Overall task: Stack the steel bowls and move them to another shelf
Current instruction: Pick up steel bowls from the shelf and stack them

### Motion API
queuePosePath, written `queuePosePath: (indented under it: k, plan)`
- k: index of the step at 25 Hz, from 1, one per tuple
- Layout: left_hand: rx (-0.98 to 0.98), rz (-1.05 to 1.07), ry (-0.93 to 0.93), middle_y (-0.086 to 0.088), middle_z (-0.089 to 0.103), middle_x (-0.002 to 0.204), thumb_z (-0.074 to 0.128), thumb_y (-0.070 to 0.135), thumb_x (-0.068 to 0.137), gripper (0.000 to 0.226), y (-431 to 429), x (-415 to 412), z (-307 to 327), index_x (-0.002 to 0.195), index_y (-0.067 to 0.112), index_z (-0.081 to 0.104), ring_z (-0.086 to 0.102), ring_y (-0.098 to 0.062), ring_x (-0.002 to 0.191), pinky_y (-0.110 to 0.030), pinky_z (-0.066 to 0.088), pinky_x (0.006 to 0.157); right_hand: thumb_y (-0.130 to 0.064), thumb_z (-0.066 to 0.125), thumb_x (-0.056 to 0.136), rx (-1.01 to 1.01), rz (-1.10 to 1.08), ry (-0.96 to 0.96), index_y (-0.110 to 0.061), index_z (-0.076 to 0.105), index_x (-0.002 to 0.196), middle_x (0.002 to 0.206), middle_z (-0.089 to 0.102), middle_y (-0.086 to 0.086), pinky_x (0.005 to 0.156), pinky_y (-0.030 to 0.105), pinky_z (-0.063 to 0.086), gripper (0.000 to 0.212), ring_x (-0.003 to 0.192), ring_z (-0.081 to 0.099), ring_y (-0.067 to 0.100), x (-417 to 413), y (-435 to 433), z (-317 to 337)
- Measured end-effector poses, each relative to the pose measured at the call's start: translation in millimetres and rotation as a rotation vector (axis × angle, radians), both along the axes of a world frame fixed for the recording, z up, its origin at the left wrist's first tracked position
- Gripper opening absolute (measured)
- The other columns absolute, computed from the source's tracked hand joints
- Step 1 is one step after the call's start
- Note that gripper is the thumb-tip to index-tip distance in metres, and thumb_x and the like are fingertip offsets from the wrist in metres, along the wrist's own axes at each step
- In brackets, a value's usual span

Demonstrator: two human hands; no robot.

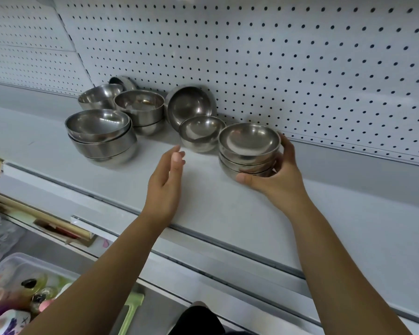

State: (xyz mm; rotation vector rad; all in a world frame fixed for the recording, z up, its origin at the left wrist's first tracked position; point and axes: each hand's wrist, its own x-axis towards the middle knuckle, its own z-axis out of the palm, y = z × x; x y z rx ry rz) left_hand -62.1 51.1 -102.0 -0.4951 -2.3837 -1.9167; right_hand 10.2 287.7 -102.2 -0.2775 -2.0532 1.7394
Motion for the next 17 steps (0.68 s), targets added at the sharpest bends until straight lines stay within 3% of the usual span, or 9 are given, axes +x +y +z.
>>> queuePosePath:
  k: [4,7,9,12,14,17]
  plan:
    - [-0.056,0.032,0.047,0.015,0.052,0.142,0.039,0.058,0.104,0.045,19.3,-21.4,19.9,0.145,0.040,0.048,0.049,-0.002,0.131,-0.039,0.041,0.116,-0.011,0.101,0.059,-0.039,-0.096,-0.002,-0.043,0.029,0.152,0.147,0.054,-0.013,0.110,0.033,0.052,0.123,0.131,0.058,0.002,0.8,18.2,-6.7]
    - [-0.262,0.050,0.065,0.006,0.043,0.144,0.049,0.054,0.102,0.055,35.1,-43.1,18.9,0.152,0.033,0.040,0.043,-0.011,0.135,-0.028,0.035,0.109,-0.010,0.102,0.057,-0.037,-0.113,0.011,-0.041,0.029,0.154,0.146,0.054,-0.016,0.112,0.039,0.051,0.125,0.132,0.058,0.003,-1.5,20.6,-11.5]
    - [-0.347,0.064,0.039,-0.002,0.039,0.151,0.061,0.056,0.095,0.066,39.6,-55.0,9.4,0.153,0.035,0.037,0.041,-0.018,0.140,-0.029,0.035,0.110,-0.011,0.102,0.057,-0.038,-0.111,0.014,-0.041,0.029,0.155,0.145,0.054,-0.018,0.112,0.039,0.050,0.126,0.131,0.057,0.002,-2.8,20.3,-12.8]
    - [-0.293,0.075,0.021,0.005,0.051,0.142,0.074,0.058,0.084,0.075,38.7,-63.7,-4.7,0.149,0.037,0.043,0.050,-0.012,0.133,-0.037,0.042,0.113,-0.013,0.102,0.057,-0.027,-0.123,0.016,-0.043,0.028,0.154,0.142,0.053,-0.023,0.112,0.035,0.050,0.126,0.130,0.057,-0.001,-4.4,19.2,-15.9]
    - [-0.226,0.065,-0.011,0.013,0.058,0.133,0.079,0.056,0.081,0.077,38.6,-66.2,-5.3,0.147,0.035,0.046,0.055,-0.006,0.125,-0.031,0.044,0.109,-0.015,0.102,0.056,-0.024,-0.132,0.008,-0.045,0.028,0.153,0.138,0.054,-0.026,0.110,0.031,0.051,0.126,0.127,0.058,-0.004,-5.7,18.9,-16.0]
    - [-0.229,0.103,-0.023,0.011,0.065,0.117,0.081,0.048,0.083,0.065,41.4,-65.2,-1.2,0.139,0.028,0.055,0.060,-0.008,0.114,-0.017,0.043,0.094,-0.016,0.102,0.056,-0.026,-0.122,0.010,-0.045,0.028,0.153,0.139,0.055,-0.025,0.110,0.032,0.051,0.126,0.127,0.058,-0.005,-7.0,19.6,-16.9]
